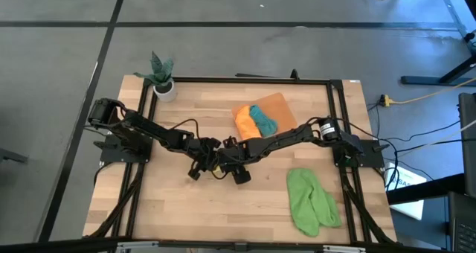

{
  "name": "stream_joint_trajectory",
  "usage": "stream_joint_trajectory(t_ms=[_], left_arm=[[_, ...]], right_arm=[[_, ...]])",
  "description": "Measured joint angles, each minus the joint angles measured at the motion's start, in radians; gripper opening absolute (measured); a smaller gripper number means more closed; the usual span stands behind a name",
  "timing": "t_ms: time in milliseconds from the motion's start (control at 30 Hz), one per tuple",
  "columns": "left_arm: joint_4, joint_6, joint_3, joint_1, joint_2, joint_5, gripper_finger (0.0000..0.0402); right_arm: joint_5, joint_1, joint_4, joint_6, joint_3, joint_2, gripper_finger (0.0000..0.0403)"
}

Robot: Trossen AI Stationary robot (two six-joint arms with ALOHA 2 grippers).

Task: Roll microfiber towels into tight, uniform cylinder then place into a basket
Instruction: Roll the yellow microfiber towel

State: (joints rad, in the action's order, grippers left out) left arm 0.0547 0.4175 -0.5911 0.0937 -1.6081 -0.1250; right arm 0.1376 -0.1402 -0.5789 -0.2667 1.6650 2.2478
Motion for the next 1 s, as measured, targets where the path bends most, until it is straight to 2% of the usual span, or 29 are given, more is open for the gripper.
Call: stream_joint_trajectory(t_ms=[267,433,633,833,1000], left_arm=[[0.0,0.003,0.001,0.0,0.0,-0.02,0.0108],[-0.001,0.007,0.002,0.0,0.0,-0.021,0.0108],[-0.002,0.012,0.002,0.0,0.0,-0.022,0.0108],[-0.002,0.011,0.002,0.0,0.0,-0.021,0.0108],[-0.012,0.001,0.002,0.0,0.02,0.004,0.0108]], right_arm=[[0.008,0.008,-0.008,0.019,0.003,0.022,0.0246],[0.016,0.01,-0.018,0.031,0.005,0.049,0.0227],[0.029,0.01,-0.013,0.083,0.003,0.051,0.016],[0.049,0.01,-0.012,0.095,0.002,0.053,0.0039],[0.046,0.01,-0.021,0.126,0.011,0.054,0.0032]])
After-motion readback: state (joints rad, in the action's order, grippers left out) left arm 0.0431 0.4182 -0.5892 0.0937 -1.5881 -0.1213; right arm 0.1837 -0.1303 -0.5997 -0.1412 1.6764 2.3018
